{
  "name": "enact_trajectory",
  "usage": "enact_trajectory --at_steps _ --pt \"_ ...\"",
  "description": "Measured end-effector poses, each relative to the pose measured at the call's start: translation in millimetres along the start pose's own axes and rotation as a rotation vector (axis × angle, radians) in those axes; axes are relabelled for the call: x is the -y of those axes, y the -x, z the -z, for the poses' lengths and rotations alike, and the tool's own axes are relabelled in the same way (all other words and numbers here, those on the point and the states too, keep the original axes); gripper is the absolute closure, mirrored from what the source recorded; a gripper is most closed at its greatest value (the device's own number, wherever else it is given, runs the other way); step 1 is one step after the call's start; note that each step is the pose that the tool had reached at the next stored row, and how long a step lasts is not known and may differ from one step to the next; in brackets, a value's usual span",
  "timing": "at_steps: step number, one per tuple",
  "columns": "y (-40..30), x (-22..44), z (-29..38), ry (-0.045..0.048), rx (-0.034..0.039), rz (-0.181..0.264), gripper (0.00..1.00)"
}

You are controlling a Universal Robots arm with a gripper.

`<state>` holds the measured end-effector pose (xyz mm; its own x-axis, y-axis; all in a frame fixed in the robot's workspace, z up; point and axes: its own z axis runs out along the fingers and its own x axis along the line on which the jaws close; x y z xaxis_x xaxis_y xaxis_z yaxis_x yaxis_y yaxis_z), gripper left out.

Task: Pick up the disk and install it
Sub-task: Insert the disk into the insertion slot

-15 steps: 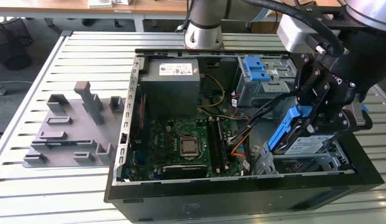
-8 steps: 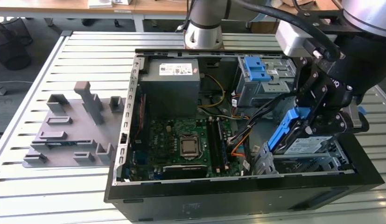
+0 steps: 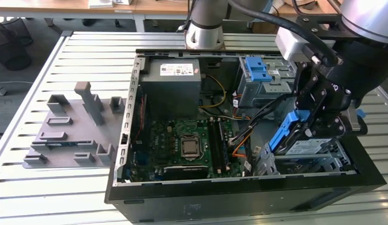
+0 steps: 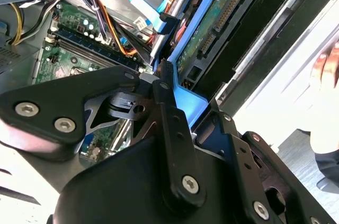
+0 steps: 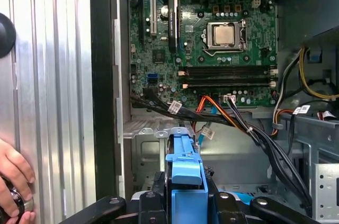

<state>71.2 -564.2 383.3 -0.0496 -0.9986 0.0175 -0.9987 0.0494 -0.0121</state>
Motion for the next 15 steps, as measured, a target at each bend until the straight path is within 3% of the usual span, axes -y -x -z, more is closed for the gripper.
enact_trajectory --at_steps 15 --pt "-0.1 -0.2 -13.9 0.0000 0.0001 0.000 0.64"
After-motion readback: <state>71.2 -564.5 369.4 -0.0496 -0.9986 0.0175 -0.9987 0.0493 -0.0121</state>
